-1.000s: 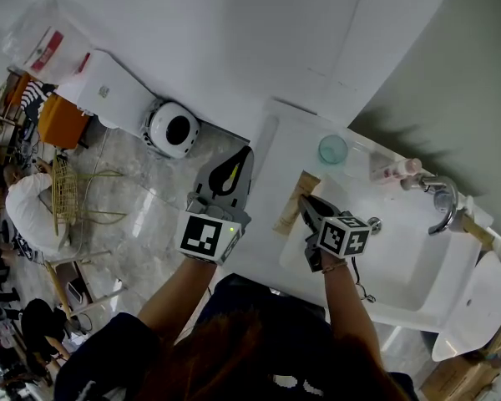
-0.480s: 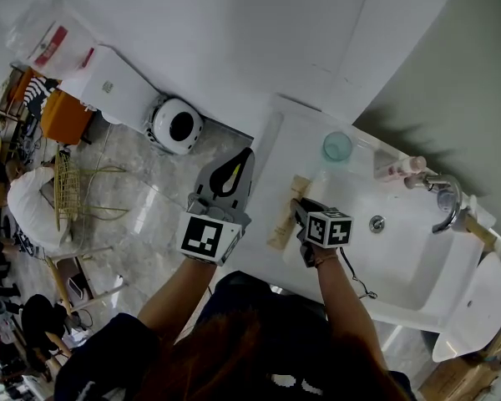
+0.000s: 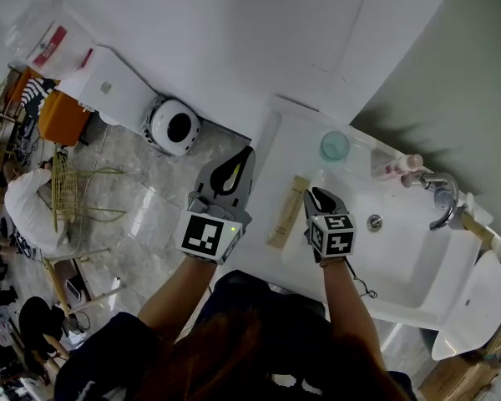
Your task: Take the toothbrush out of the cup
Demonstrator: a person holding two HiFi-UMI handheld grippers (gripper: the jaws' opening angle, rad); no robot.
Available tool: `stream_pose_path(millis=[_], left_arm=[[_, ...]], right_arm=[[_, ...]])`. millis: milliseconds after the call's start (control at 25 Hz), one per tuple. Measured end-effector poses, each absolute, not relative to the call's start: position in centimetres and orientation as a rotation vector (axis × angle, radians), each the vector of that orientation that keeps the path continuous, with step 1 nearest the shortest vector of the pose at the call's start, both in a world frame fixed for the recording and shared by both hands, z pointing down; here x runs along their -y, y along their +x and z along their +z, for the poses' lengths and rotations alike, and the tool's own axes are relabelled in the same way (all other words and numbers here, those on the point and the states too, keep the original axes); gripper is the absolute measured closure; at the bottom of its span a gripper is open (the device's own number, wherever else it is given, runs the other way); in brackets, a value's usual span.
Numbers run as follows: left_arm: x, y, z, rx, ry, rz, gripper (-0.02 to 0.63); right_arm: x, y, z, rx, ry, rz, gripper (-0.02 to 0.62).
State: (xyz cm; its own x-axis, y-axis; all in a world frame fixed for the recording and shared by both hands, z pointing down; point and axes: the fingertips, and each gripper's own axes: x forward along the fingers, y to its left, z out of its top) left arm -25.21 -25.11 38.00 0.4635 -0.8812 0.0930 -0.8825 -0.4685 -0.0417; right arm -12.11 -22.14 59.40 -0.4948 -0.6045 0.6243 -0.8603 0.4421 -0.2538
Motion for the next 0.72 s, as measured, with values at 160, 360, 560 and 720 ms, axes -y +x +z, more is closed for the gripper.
stream_pose_path(millis=[160, 360, 560, 720], left_arm=[[24.9, -25.0, 37.4, 1.604, 2.689, 0.143, 0.591], [24.6, -24.5, 36.5, 1.59, 2.704, 0.121, 0.591], [24.2, -24.3, 35.5, 1.572, 2.718, 0.083, 0.591], [23.8, -24.4, 34.2, 1.559, 2.729, 0.021, 0.591]], right_arm=[[23.5, -10.6, 53.8, 2.338, 1.353, 0.569, 0.578], [24.2, -9.0, 46.6, 2.448, 1.498, 0.383, 0.58], [23.4, -8.0, 39.5, 2.584, 1.629, 0.217, 0.58], [21.8, -7.8, 35.0, 2.657, 1.706, 0.065, 0.58]])
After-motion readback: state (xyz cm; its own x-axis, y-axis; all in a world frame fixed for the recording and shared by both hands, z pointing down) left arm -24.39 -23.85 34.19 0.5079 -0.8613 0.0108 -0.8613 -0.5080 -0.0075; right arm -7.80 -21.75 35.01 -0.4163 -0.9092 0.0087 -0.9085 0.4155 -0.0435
